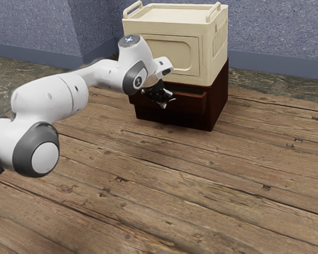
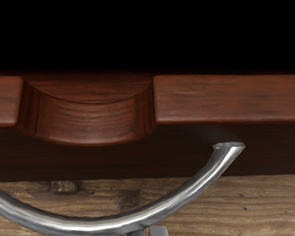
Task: Push the drawer handle with one arm to close the drawer
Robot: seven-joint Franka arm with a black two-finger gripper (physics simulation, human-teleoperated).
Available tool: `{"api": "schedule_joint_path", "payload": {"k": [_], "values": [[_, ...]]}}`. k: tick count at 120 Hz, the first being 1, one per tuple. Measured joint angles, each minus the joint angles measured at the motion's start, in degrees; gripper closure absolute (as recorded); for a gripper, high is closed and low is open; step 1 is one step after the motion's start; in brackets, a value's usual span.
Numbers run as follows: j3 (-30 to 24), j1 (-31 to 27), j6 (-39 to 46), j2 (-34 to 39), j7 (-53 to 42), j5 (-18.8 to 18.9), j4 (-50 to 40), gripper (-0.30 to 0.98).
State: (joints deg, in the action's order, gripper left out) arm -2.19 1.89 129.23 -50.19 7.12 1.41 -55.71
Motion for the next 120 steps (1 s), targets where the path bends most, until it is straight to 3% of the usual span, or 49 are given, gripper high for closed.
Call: {"api": "schedule_joint_path", "payload": {"k": [120], "values": [[0.0,-0.5,4.4,-3.4,1.9,-0.4,4.6,0.79]]}}
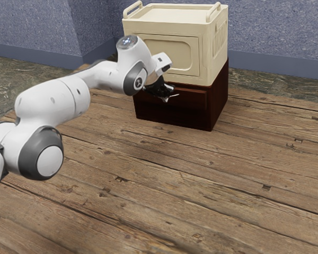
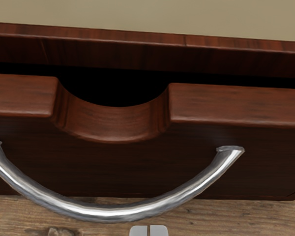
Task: Push the drawer handle with one arm to close the drawer
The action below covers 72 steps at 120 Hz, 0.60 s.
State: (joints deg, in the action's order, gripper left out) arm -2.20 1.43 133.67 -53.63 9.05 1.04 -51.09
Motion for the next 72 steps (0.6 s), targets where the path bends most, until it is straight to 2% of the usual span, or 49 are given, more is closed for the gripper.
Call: {"api": "schedule_joint_path", "payload": {"k": [72], "values": [[0.0,0.1,3.6,-2.6,1.9,0.0,2.8,0.79]]}}
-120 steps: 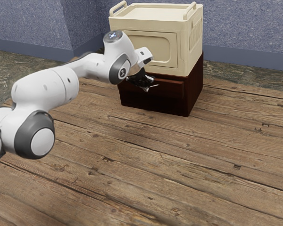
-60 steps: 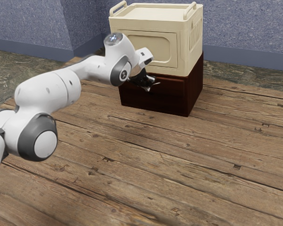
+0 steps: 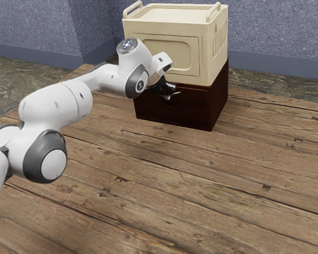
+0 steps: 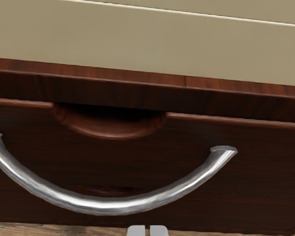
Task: Push the drawer handle with one arm to close the drawer
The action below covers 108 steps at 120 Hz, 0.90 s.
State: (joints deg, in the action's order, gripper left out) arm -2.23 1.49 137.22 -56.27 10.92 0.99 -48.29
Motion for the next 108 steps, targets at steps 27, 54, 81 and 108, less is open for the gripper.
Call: {"api": "schedule_joint_path", "payload": {"k": [27,54,81,108], "values": [[-0.1,0.1,1.5,-0.2,0.8,0.0,0.0,0.78],[-0.1,0.1,2.7,0.1,1.3,-0.2,-0.7,0.78],[-6.1,-1.8,-16.6,42.1,-1.7,0.6,-35.1,0.79],[-7.9,-7.8,-45.2,49.9,-15.3,-0.6,-34.3,0.4]]}}
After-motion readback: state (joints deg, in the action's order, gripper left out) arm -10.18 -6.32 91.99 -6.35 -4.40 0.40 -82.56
